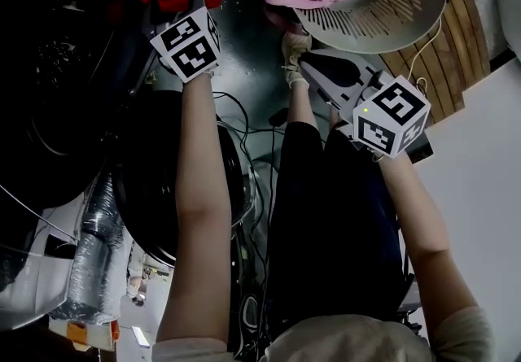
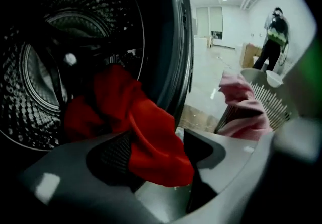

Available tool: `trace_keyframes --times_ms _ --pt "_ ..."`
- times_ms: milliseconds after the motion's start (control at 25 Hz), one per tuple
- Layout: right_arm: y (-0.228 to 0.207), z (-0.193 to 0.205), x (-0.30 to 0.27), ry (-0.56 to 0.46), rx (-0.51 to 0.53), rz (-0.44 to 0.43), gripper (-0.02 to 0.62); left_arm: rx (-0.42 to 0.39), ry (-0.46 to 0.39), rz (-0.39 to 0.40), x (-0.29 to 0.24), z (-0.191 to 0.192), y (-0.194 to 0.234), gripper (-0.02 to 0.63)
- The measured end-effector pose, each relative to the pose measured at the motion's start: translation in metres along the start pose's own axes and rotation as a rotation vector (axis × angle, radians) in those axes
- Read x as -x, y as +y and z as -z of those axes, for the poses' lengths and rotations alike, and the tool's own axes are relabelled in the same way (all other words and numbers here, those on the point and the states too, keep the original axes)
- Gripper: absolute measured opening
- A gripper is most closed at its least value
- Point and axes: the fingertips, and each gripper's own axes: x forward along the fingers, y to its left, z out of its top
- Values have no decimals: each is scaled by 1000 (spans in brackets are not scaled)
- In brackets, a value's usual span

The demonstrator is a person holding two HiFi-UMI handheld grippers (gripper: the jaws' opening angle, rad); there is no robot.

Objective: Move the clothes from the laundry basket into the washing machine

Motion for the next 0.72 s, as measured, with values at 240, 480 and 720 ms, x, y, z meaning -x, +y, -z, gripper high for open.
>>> trace_keyframes --times_ms 240,480,720 --pt "-8 -4 -4 -18 -33 -7 35 47 -79 -59 1 -24 25 56" --pt "-5 -9 -11 -16 -22 -32 34 109 -218 -186 16 -84 74 49" --pt "-4 -18 -15 -38 -21 -35 34 199 -375 -306 17 -143 125 57"
